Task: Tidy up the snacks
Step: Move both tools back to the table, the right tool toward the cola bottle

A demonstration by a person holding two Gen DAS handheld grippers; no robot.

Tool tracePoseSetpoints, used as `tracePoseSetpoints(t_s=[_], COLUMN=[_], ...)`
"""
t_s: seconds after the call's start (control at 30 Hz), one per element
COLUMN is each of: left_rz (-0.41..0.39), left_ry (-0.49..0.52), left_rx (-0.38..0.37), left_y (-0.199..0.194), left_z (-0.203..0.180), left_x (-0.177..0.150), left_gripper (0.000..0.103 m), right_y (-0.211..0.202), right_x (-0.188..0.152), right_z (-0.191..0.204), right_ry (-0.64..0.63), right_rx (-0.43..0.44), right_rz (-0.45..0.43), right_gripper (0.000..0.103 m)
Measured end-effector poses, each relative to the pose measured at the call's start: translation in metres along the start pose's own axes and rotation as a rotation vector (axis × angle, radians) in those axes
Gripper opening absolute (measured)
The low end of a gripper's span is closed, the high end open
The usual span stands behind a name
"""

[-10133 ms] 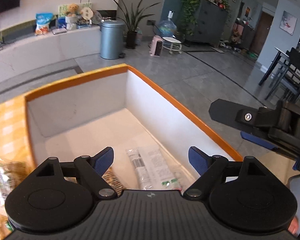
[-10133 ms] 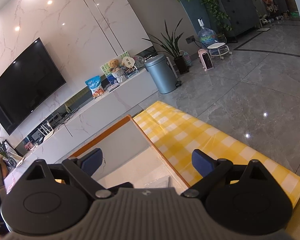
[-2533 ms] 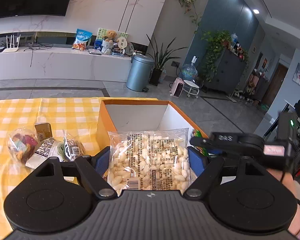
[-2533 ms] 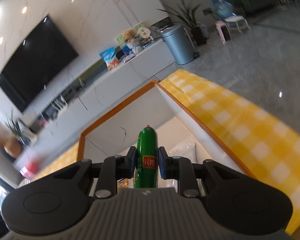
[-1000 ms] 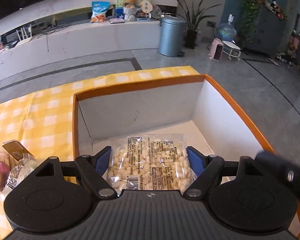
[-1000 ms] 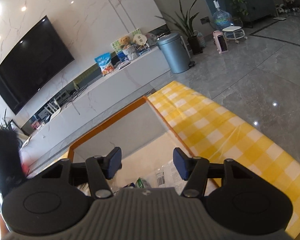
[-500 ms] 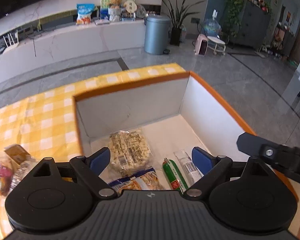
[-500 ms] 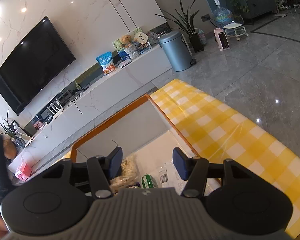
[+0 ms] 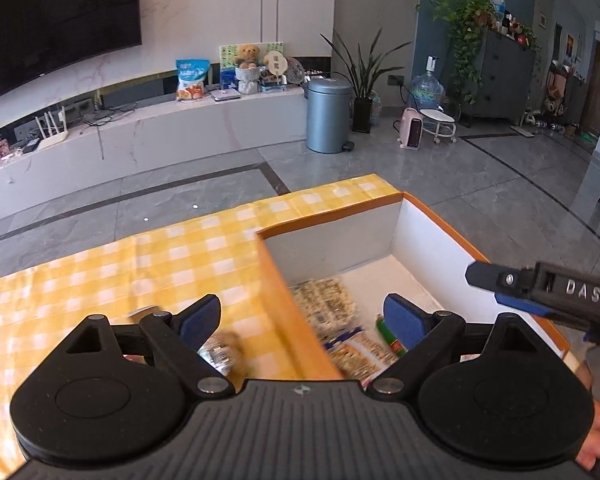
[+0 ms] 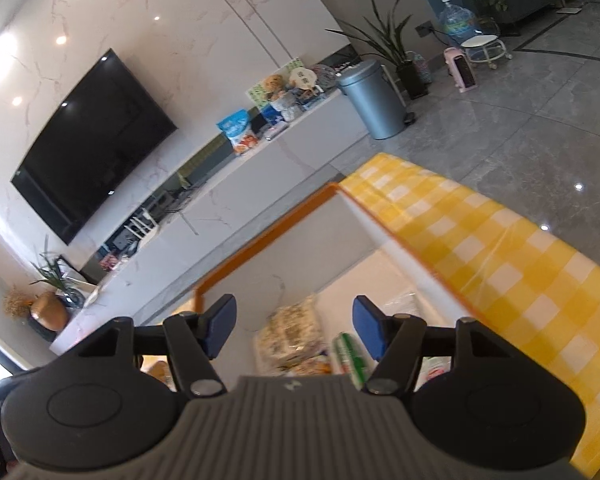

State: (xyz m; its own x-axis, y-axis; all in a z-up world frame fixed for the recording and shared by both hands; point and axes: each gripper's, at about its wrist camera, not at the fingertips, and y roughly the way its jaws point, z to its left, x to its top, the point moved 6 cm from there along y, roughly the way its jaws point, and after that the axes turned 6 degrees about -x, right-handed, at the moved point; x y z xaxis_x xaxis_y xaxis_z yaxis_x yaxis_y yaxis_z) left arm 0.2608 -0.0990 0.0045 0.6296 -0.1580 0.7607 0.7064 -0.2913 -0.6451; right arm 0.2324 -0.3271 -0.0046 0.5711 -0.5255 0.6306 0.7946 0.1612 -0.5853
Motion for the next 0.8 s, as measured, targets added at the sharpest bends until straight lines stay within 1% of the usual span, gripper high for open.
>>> tracePoseSetpoints(t_s=[0.1, 0.17, 0.4, 0.43, 0.47, 0.5, 0.57, 0.63, 0.7, 0.77, 0.8], left_rz=[-0.013, -0.010, 0.004, 0.009, 0.016, 0.019, 0.023, 0.027, 0.022, 0.015, 0.012], left_ry=[-0.015, -0.029, -0.059, -0.058, -0.053, -0.047, -0.046, -0.062, -0.088, -0.136, -0.159], left_rx=[0.026, 0.049, 0.112, 0.117, 0.121, 0.129, 0.146, 0.139, 0.105, 0.101, 0.105], left_y=[-0.015, -0.024, -0.045, -0.046, -0.047, -0.049, -0.051, -0.054, -0.057, -0.059, -0.061], left_z=[0.014, 0.023, 0.057, 0.061, 0.064, 0.068, 0.076, 0.084, 0.094, 0.107, 0.113], left_x=[-0.005, -0.010, -0.036, -0.040, -0.043, -0.047, -0.056, -0.064, -0.072, -0.082, -0.088], left_gripper=[0.103, 0.103, 0.103, 0.103, 0.103, 0.103, 0.103, 0.103, 0.103, 0.103, 0.103], right_y=[-0.004, -0.004, -0.013, -0.015, -0.017, -0.019, -0.022, -0.025, -0.028, -0.031, -0.033], right_x=[-0.002, -0.006, -0.033, -0.038, -0.042, -0.047, -0.056, -0.065, -0.071, -0.076, -0.080], right_z=[0.022, 0.040, 0.103, 0.110, 0.116, 0.121, 0.131, 0.136, 0.139, 0.135, 0.134], right_ry=[-0.021, -0.060, -0.191, -0.207, -0.219, -0.227, -0.251, -0.267, -0.245, -0.150, -0.112], right_rx=[0.040, 0.052, 0.098, 0.100, 0.100, 0.099, 0.100, 0.085, 0.056, 0.044, 0.049], right_rz=[-0.002, 0.003, 0.007, 0.008, 0.009, 0.005, 0.001, -0.007, -0.035, -0.080, -0.085], right_gripper=[0.067, 0.067, 0.068, 0.073, 0.080, 0.083, 0.083, 0.083, 0.083, 0.084, 0.084])
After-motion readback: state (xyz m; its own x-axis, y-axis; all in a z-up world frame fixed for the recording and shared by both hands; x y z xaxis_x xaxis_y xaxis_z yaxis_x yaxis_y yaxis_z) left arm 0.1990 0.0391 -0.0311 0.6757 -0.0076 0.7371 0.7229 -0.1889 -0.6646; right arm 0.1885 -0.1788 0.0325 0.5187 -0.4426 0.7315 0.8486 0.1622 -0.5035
